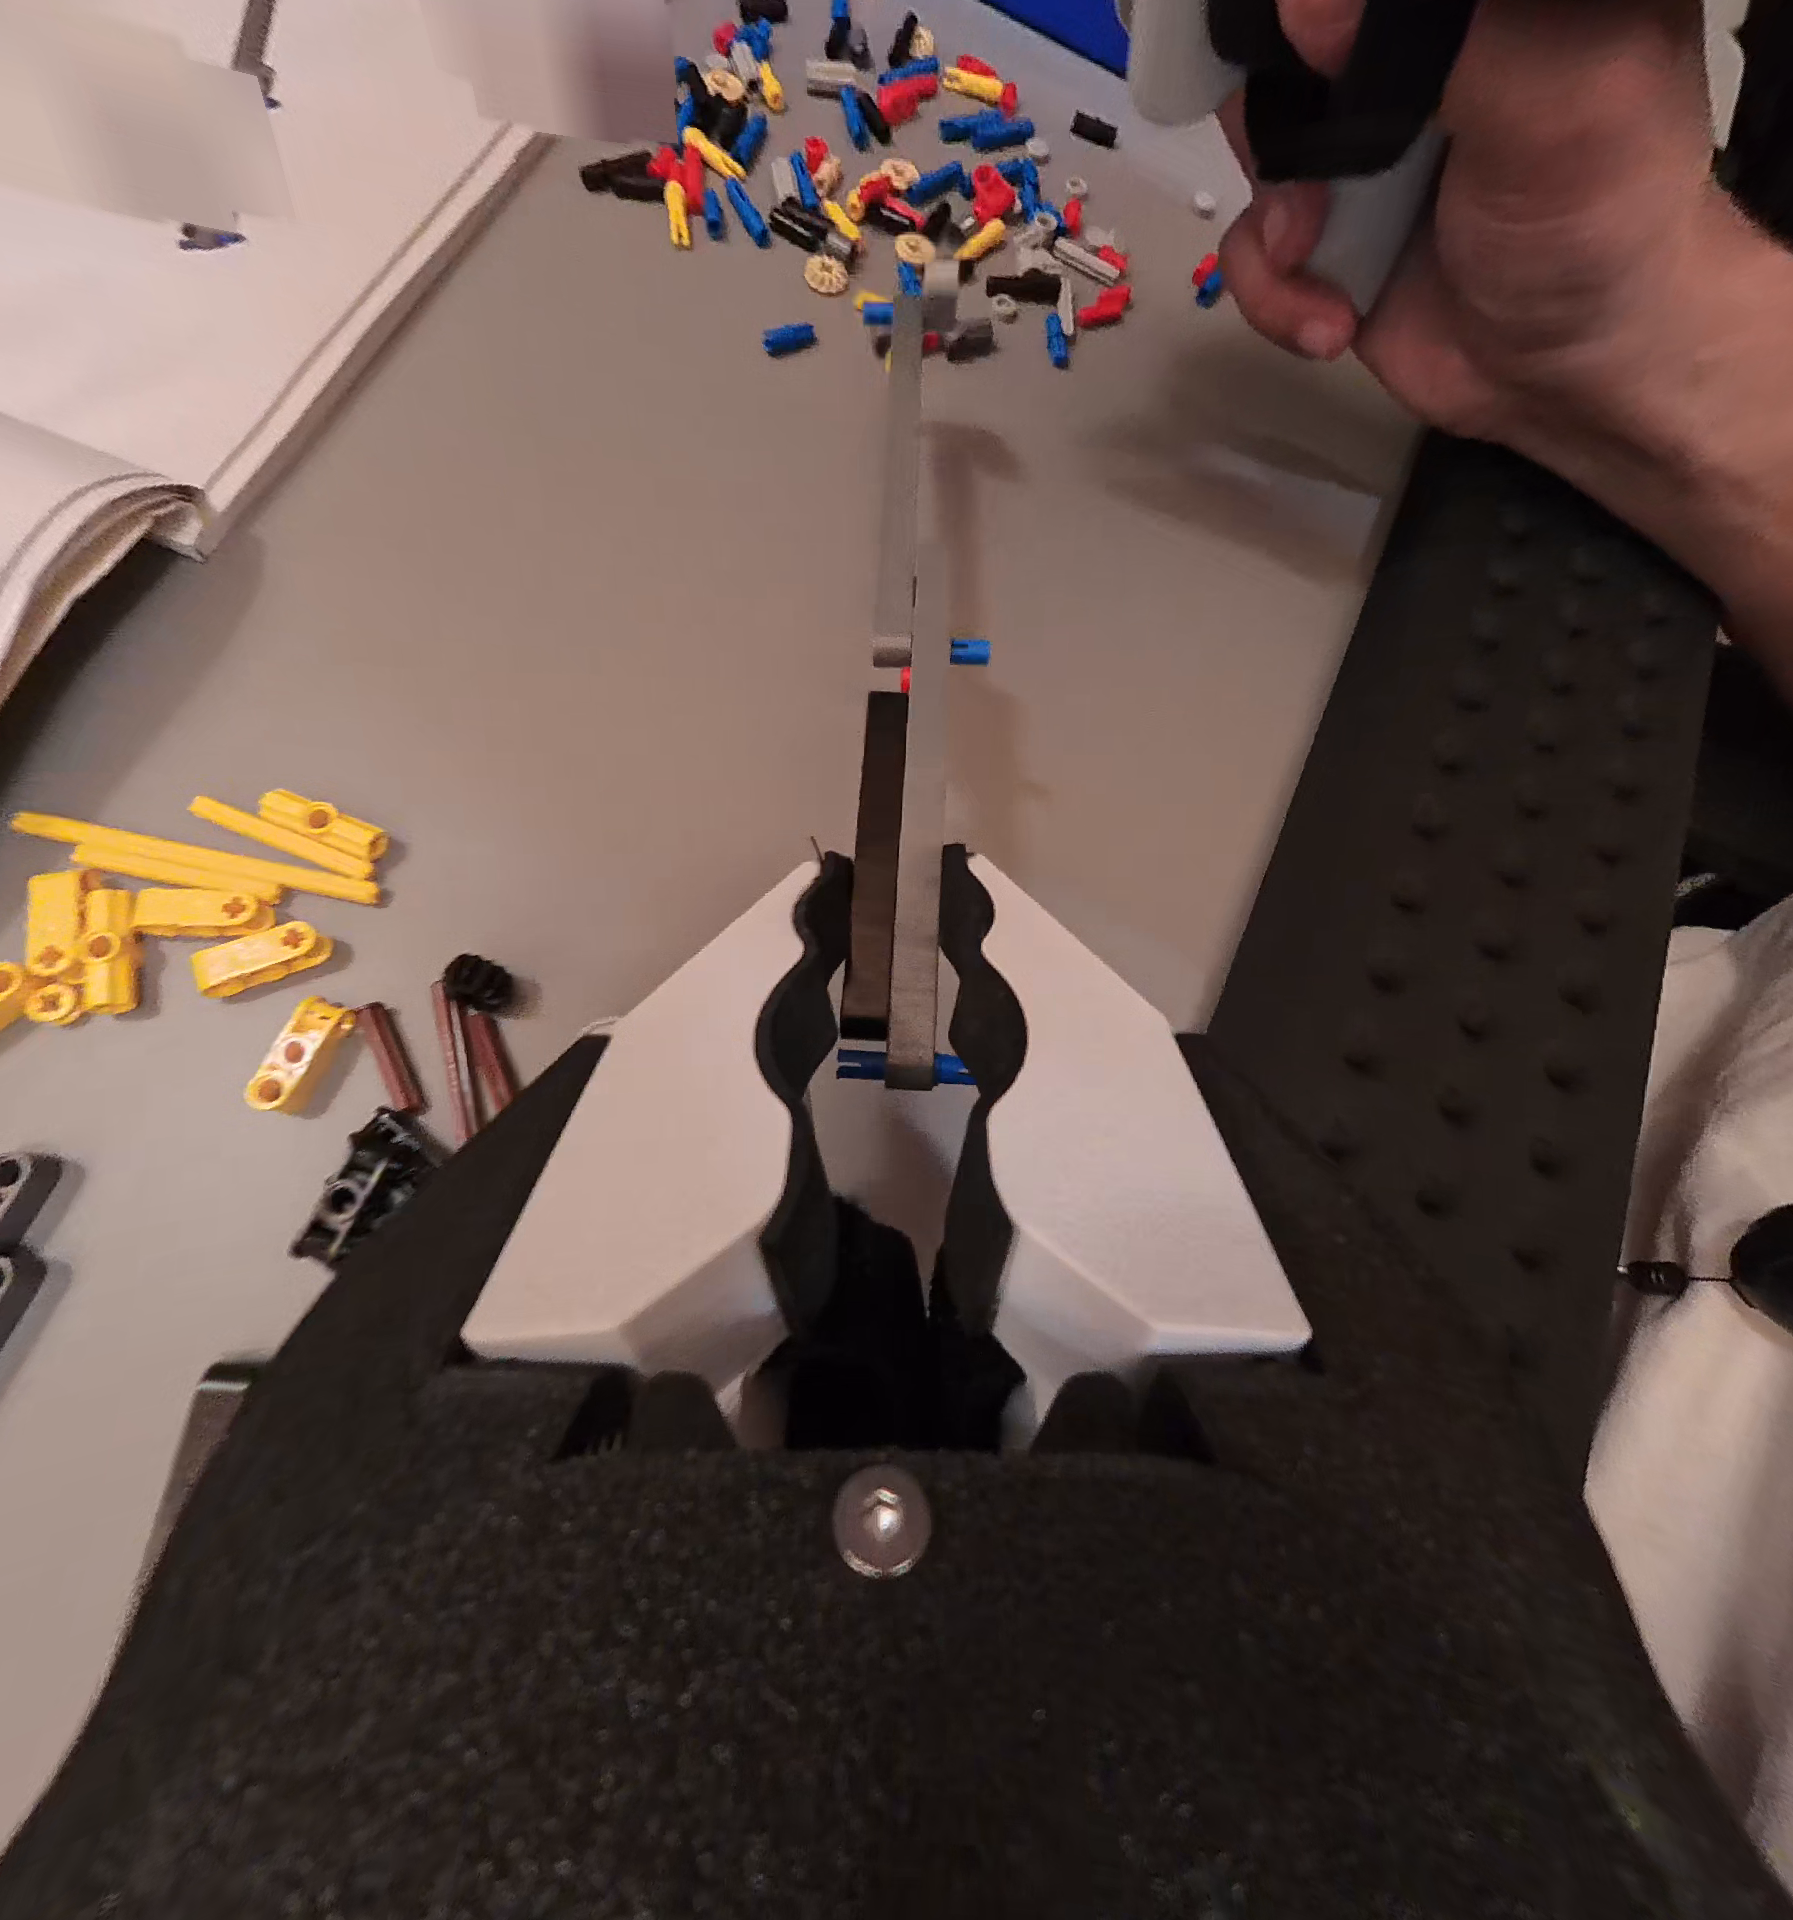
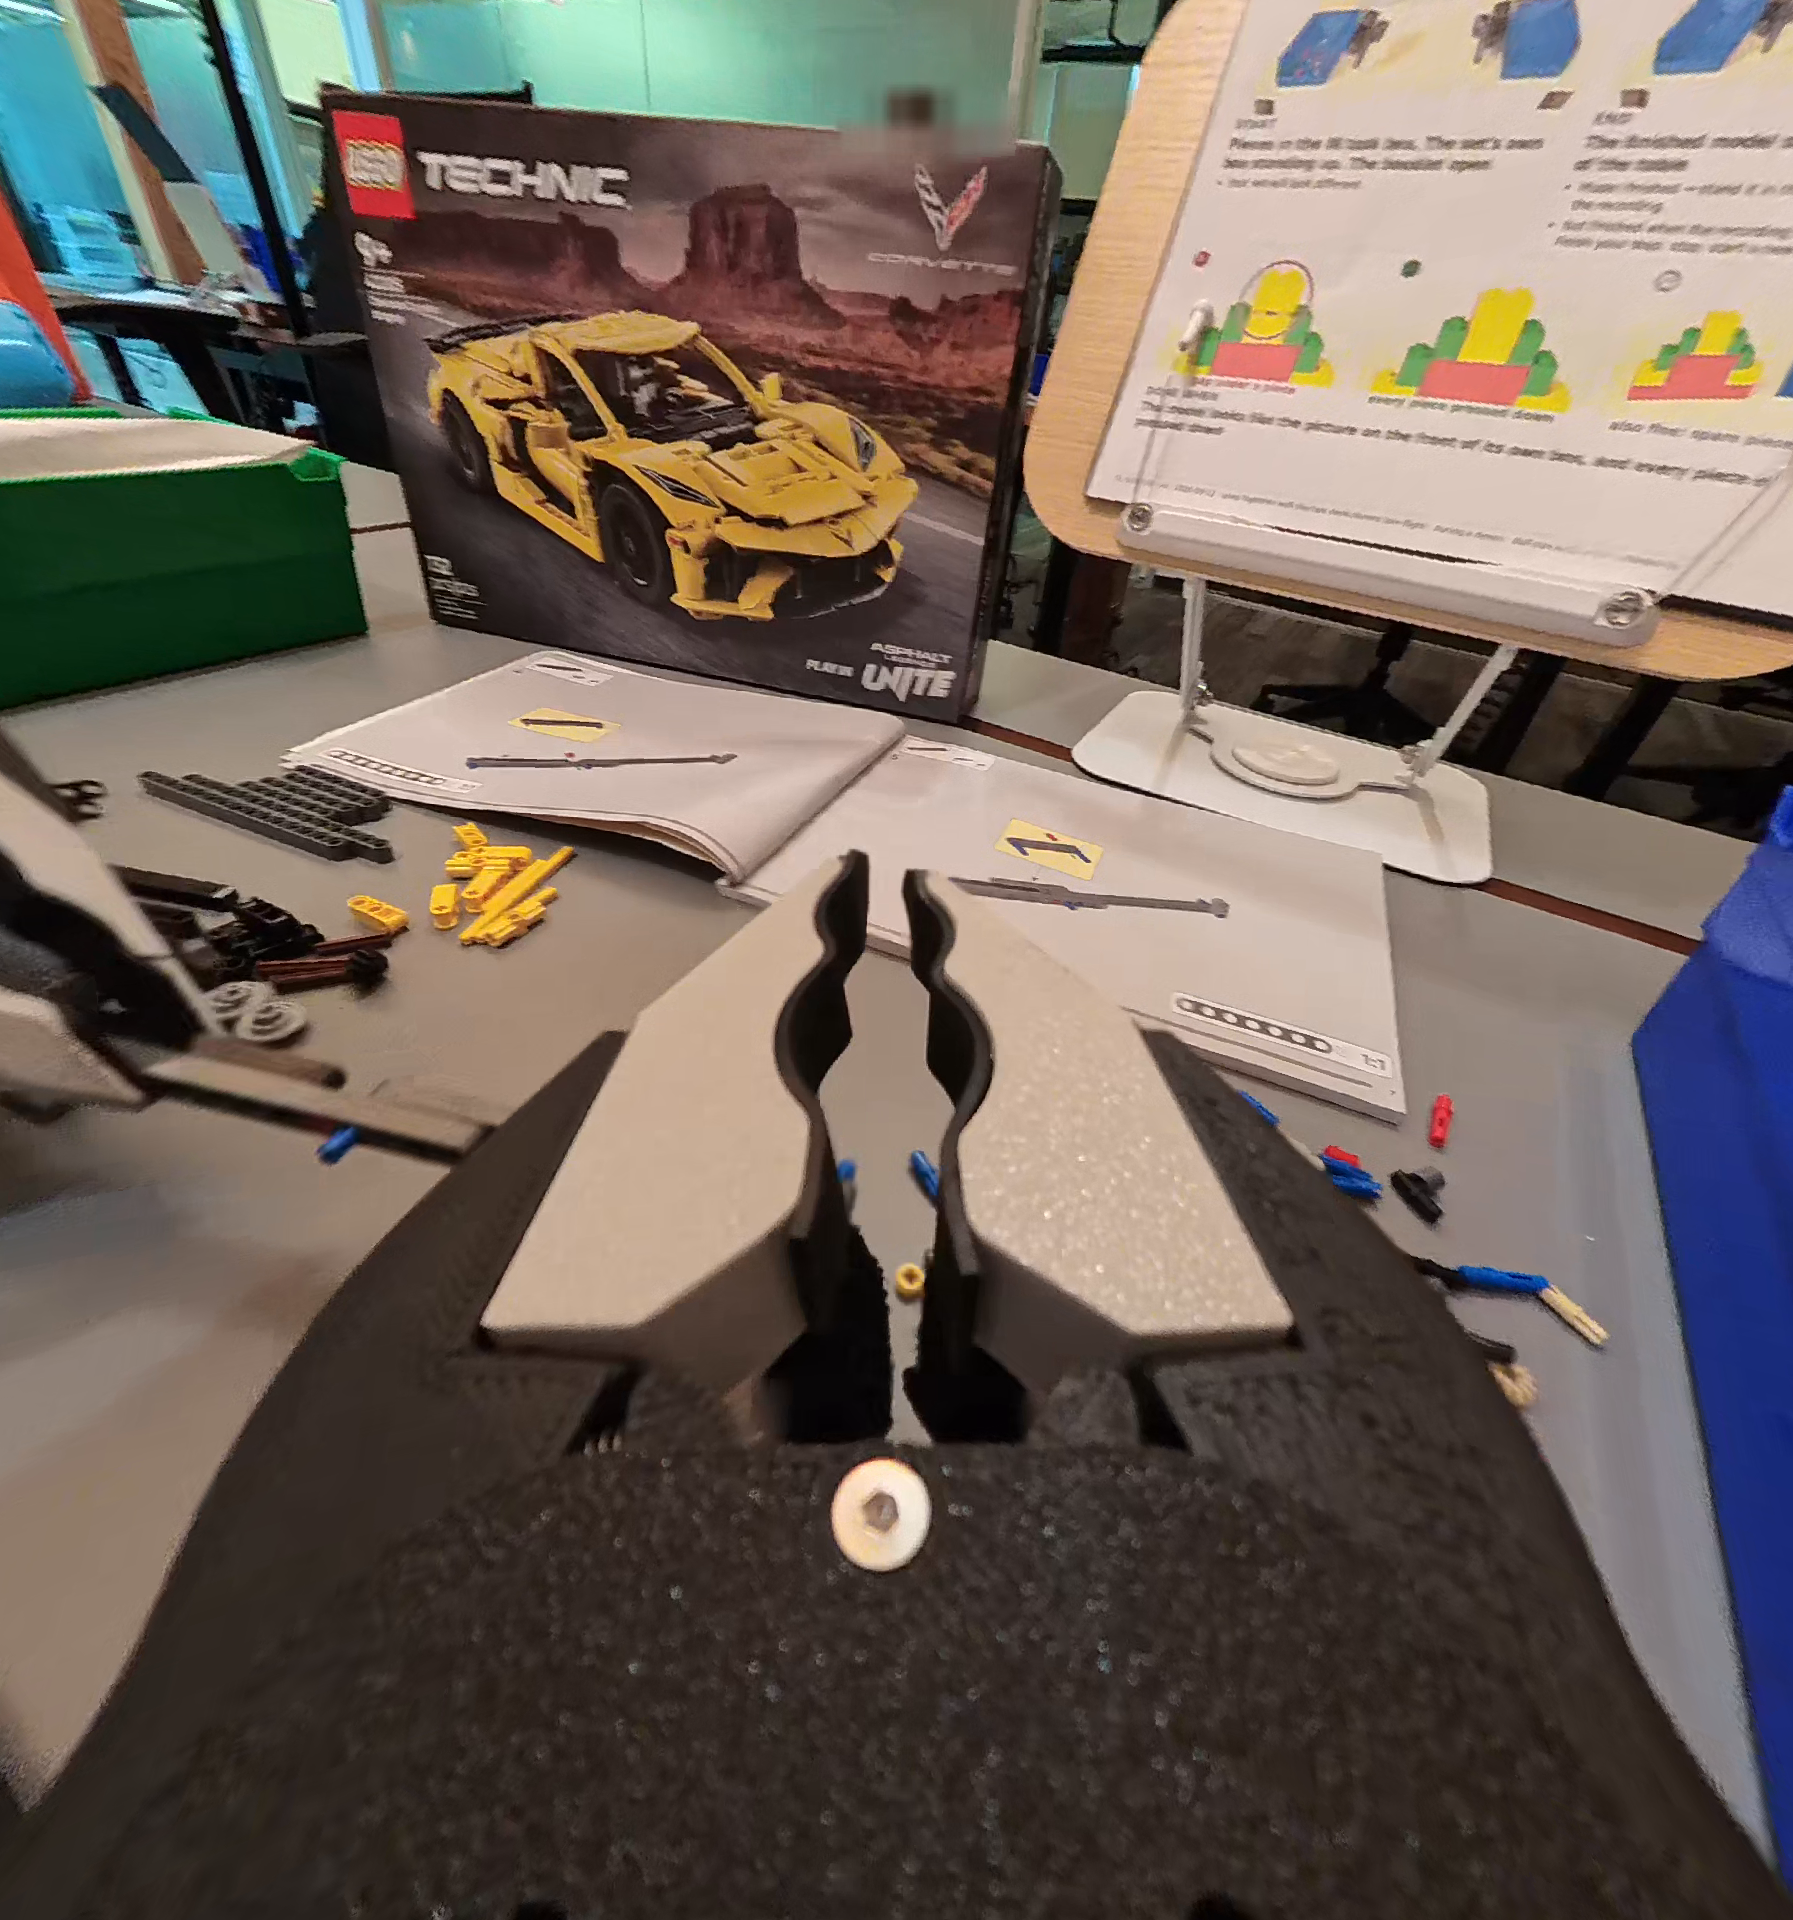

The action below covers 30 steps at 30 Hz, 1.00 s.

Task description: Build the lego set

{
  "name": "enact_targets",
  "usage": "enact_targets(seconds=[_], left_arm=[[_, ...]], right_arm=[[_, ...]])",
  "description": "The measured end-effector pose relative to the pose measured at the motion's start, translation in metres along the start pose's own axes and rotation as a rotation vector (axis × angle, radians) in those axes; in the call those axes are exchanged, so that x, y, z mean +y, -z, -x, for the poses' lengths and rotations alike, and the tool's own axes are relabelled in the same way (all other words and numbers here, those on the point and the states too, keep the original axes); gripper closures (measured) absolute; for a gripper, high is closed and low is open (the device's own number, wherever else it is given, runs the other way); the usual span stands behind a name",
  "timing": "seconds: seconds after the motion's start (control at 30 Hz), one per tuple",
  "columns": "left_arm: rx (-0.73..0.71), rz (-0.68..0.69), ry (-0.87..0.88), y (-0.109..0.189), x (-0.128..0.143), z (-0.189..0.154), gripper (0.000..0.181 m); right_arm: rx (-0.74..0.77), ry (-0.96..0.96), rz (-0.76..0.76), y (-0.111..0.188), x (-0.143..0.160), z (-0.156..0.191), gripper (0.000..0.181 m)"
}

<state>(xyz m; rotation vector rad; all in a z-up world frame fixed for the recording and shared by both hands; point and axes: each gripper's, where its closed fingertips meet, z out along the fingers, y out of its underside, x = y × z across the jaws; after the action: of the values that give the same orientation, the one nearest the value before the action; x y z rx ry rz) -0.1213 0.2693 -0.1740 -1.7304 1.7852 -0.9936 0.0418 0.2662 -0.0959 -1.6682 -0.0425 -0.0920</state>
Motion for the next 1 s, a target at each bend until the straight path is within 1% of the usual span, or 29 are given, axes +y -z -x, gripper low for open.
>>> enact_targets(seconds=[0.07,0.13,0.2,0.33,0.6,0.8,1.0], left_arm=[[0.012,0.021,-0.011,-0.007,0.004,-0.007,0.166],[0.015,0.032,-0.017,-0.012,0.006,-0.011,0.166],[0.025,0.046,-0.016,-0.016,0.008,-0.014,0.166],[0.046,0.051,-0.014,-0.021,0.01,-0.019,0.166],[0.008,0.092,-0.082,-0.028,0.018,-0.02,0.166],[0.005,0.135,-0.123,-0.032,0.026,-0.021,0.166],[0.007,0.156,-0.114,-0.033,0.029,-0.02,0.166]], right_arm=[[0.052,0.008,0.032,0.0,0.005,-0.01,0.174],[0.143,0.018,0.064,0.003,0.01,-0.026,0.174],[0.18,-0.001,0.093,0.006,0.016,-0.034,0.174],[0.161,-0.056,0.079,0.007,0.016,-0.035,0.174],[0.172,-0.034,0.122,0.005,0.024,-0.035,0.174],[0.156,-0.082,0.133,0.003,0.028,-0.037,0.174],[0.144,-0.095,0.141,0.002,0.03,-0.035,0.174]])
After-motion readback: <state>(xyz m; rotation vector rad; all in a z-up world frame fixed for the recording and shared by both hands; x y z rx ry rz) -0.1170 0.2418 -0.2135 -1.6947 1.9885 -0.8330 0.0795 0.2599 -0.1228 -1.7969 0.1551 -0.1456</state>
